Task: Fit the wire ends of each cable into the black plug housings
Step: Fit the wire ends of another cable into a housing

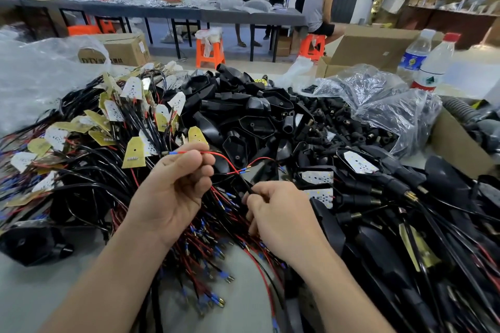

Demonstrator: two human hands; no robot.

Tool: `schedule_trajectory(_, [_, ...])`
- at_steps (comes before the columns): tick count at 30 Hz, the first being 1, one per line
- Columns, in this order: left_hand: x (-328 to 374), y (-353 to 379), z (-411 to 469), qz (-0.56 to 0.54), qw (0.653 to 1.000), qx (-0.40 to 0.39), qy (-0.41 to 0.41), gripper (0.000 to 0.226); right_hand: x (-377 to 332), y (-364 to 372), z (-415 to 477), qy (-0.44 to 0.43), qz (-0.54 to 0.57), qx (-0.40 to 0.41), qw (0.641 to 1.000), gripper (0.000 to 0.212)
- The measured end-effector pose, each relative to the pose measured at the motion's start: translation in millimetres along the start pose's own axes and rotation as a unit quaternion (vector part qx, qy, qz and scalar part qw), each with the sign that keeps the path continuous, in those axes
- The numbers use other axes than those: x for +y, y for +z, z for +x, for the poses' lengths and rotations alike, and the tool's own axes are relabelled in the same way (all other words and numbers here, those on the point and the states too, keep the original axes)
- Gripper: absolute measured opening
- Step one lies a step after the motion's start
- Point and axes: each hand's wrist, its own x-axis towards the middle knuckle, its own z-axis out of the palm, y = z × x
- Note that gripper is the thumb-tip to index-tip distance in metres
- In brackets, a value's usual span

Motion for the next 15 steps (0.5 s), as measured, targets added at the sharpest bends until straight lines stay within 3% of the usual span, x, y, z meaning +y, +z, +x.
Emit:
schedule_trajectory(1, [-1.5,-0.4,0.7,0.02,1.0,-0.006,0.007,0.02,-0.8,-0.1,-0.1,-0.024,-0.032,0.033,0.999,0.013])
schedule_trajectory(4, [-5.8,0.2,2.1,0.099,0.994,-0.033,0.034,0.02,-8.5,-2.1,-1.6,-0.092,-0.065,0.096,0.989,0.043])
schedule_trajectory(9, [-13.1,0.1,2.1,0.102,0.991,-0.08,0.018,0.031,-10.4,4.2,0.7,-0.12,0.091,0.078,0.985,0.013])
schedule_trajectory(15, [-24.7,15.0,-0.9,0.185,0.982,-0.017,0.038,0.02,-7.3,7.0,5.3,-0.045,0.175,0.036,0.983,0.019])
